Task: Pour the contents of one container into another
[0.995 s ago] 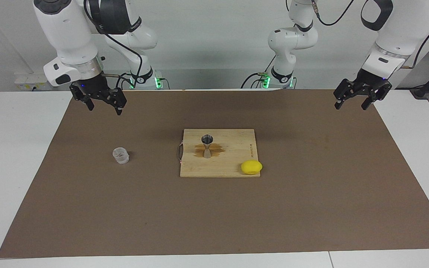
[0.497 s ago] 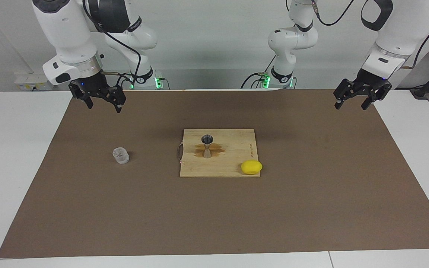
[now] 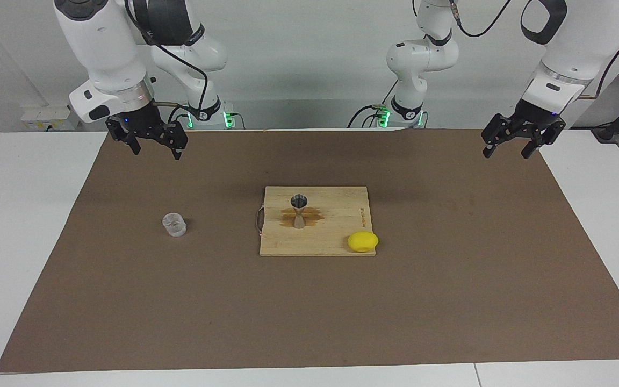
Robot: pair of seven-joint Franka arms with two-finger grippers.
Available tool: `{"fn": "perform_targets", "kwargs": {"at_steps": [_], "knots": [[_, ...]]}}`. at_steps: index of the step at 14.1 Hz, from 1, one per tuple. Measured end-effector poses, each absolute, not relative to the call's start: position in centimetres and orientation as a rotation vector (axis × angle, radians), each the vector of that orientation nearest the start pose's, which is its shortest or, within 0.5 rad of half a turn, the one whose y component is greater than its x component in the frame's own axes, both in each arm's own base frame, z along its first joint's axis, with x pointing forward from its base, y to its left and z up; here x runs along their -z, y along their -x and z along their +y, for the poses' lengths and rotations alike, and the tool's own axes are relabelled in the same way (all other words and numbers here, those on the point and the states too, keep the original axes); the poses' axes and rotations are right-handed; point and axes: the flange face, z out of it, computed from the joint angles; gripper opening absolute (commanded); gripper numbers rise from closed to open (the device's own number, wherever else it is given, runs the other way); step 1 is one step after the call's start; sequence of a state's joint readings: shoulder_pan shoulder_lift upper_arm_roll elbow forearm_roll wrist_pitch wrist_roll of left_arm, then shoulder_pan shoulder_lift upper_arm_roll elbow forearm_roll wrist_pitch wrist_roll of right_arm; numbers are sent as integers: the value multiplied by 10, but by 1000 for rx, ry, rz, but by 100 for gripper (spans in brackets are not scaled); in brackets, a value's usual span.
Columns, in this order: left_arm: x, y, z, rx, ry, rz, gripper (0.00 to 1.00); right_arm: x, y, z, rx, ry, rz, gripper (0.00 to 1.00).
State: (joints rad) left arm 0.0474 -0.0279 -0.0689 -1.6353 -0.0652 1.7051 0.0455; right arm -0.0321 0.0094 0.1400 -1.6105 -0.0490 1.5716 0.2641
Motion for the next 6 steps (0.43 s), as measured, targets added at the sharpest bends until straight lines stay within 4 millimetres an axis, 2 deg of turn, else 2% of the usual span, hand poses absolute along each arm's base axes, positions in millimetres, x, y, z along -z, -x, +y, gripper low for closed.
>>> {"fn": "perform_targets", "kwargs": {"at_steps": [6], "knots": [[-622, -558, -19, 157, 3198, 98, 100, -601, -553, 54, -62, 3187, 247, 99]]}}
